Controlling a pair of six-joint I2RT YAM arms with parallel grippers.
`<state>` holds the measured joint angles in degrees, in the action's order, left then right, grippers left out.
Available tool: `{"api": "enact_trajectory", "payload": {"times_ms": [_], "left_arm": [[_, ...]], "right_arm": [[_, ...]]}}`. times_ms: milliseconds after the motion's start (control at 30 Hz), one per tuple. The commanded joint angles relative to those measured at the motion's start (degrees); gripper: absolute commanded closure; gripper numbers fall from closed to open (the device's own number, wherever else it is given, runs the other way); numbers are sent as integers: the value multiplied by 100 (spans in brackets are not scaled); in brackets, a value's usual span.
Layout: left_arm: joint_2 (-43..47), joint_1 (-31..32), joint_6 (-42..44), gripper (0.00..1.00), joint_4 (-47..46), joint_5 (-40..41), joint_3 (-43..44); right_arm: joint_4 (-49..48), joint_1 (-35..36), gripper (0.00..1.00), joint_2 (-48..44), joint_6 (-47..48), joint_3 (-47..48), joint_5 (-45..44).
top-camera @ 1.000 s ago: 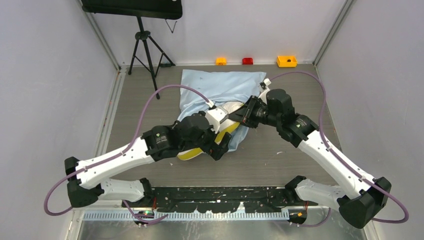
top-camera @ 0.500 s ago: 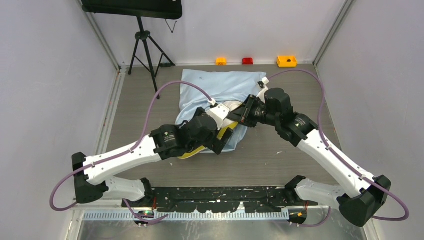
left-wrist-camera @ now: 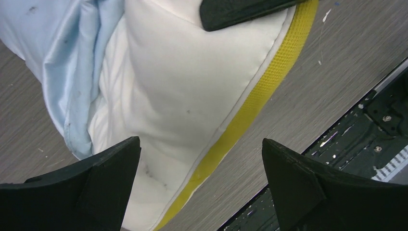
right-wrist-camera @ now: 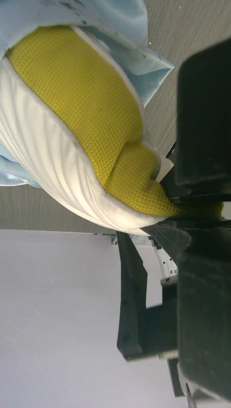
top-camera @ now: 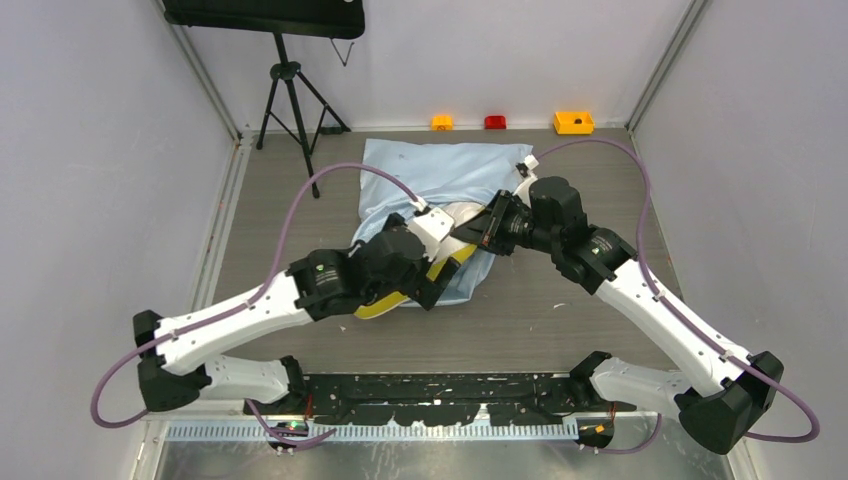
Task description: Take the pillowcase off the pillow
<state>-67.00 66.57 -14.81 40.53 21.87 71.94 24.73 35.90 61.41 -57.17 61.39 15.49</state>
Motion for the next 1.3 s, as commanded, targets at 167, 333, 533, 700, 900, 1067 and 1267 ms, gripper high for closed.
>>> {"api": "enact_trajectory", "payload": {"times_ms": [167,333,533,700,900,1067,1267], "left_arm": [[-821,-144,85,1,-231,332,393],[-978,-212,60,55,-164,727,412],[-552,-350,-171,100,-66,905,121],[296,-578,-360,100,30,753,-229],[1135,-749,-511,100,169,526,-392],[1430,-753,-622,100,338,419,-224],[1553,-759,-702,100,455,429,-65]], "right_arm": [[-544,64,100,-262,-115,306,376],[-423,61,95,-329,36,258,288],[381,58,28,-463,696,500,-571],[1033,61,16,-785,1609,624,-1793],[823,66,13,-1219,2479,104,-1540],[543,64,8,-1069,2753,-193,-926],[188,66,8,-295,3016,-88,-430]]}}
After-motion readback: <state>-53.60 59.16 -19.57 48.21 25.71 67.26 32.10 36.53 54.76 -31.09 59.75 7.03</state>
